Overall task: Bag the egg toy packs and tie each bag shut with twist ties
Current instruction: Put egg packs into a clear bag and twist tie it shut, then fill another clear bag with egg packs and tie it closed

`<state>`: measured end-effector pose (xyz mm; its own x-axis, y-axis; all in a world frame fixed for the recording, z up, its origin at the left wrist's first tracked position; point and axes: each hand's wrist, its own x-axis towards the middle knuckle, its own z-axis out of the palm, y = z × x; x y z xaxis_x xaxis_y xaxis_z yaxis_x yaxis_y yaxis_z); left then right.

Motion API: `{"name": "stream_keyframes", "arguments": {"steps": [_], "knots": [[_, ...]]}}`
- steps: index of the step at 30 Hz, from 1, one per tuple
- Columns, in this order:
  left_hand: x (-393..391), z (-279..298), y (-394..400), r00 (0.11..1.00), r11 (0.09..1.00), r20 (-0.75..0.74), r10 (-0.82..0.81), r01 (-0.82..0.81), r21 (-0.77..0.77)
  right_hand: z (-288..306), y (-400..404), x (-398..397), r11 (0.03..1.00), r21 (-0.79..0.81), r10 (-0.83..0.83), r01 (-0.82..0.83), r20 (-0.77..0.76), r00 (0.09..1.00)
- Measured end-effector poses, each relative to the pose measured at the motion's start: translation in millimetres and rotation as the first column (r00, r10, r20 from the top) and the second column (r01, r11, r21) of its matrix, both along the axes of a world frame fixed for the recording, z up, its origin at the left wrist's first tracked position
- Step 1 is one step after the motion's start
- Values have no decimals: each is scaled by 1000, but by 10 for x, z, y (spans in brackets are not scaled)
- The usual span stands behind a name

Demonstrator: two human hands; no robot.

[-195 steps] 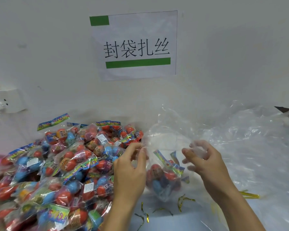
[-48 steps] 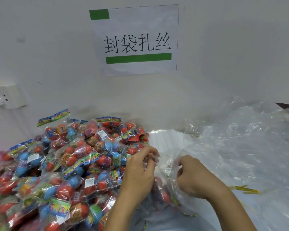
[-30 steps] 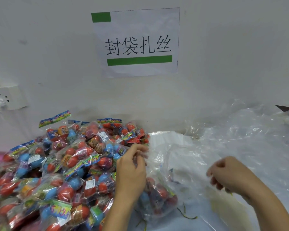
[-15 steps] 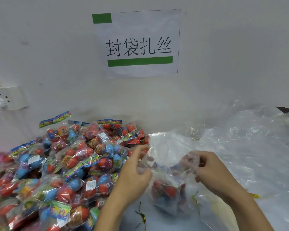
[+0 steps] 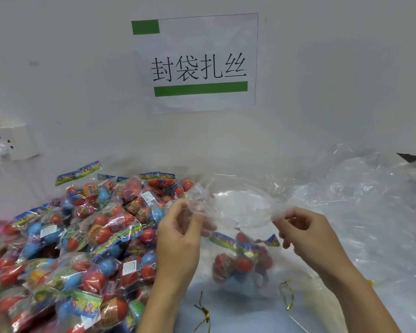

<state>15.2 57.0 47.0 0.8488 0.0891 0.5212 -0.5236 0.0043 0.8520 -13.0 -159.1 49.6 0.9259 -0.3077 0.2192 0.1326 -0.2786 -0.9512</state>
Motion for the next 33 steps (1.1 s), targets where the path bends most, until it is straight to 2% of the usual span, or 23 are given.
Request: {"name": "stream_keyframes", "arguments": {"steps": [3,6,9,11,13,14,16,18,20,22,23,25,27,30,33], "knots": [[-24,-18,-49,999,999,-42,-19,20,40,-75,7,45,993,-3,-114,114,-42,993],[-41,-35,-58,990,990,-102,-95,105,97,-67,19,63,969,82,-234,232,14,972],[-43,-60,-76,978,970,-158,-138,166,179,-6,88,74,910,88,-415,406,146,898],[-22,-84,-95,990,965,-141,-10,47,260,52,214,51,854,98,-514,511,311,799],[2,-88,-94,986,955,-109,124,-89,282,122,391,-3,846,122,-502,519,509,699],[13,-86,-83,981,955,-97,169,-138,263,138,490,-25,866,99,-446,490,596,668],[31,-77,-47,972,963,-111,208,-183,199,121,689,-46,941,-16,-241,338,668,704],[53,-67,3,974,983,-159,164,-147,113,50,852,-33,984,-142,-10,106,556,831],[63,-40,52,976,996,-196,92,-87,32,-65,923,9,967,-247,141,-60,327,934],[60,10,107,978,998,-202,54,-57,-12,-190,913,60,919,-372,192,-128,140,971],[56,39,142,980,997,-186,71,-72,2,-241,898,81,898,-419,191,-132,102,976],[52,89,243,978,980,-125,170,-154,126,-301,871,122,880,-461,170,-115,80,982],[43,137,384,966,915,-60,252,-218,340,-315,866,140,878,-469,139,-91,69,988],[11,204,601,964,785,-59,260,-175,594,-309,890,142,886,-461,119,-49,124,985],[-32,247,737,947,664,-119,299,-117,738,-278,939,122,919,-388,144,-66,175,974]]}}
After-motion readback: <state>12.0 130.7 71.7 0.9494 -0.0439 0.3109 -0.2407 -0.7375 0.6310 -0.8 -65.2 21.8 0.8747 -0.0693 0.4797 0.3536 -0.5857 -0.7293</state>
